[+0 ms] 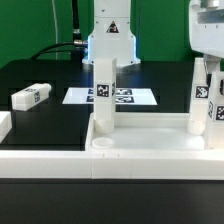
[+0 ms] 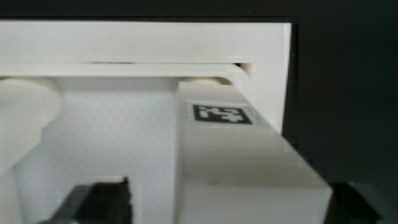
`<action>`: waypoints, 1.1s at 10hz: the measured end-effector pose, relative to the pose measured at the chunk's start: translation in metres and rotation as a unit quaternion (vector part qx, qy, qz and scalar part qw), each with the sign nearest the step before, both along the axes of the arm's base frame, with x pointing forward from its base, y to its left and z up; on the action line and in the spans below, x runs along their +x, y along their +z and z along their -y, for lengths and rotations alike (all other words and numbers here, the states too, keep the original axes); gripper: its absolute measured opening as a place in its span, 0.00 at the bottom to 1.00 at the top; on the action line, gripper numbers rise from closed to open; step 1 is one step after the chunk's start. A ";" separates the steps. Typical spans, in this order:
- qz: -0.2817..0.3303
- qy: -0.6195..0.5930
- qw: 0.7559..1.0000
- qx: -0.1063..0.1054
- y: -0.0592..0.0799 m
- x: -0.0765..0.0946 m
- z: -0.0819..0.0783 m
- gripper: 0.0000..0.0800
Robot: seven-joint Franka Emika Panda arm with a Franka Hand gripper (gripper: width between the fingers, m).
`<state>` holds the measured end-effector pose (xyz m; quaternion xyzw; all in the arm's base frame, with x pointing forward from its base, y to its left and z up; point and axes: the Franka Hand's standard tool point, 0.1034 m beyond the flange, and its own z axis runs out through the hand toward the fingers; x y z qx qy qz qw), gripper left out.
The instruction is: Assemble desk
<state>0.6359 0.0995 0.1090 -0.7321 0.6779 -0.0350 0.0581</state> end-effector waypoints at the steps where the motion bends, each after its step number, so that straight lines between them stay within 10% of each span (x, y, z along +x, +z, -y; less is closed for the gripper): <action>1: 0.003 0.055 0.998 -0.007 0.000 0.000 0.000 0.78; 6: 0.011 0.293 0.955 -0.040 0.001 0.001 -0.003 0.81; 11: 0.013 0.504 0.860 -0.077 0.001 0.001 -0.004 0.81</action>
Offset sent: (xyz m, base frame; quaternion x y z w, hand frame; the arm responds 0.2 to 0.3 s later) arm 0.0042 0.0112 0.0044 0.0063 -0.0080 -0.1958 0.9806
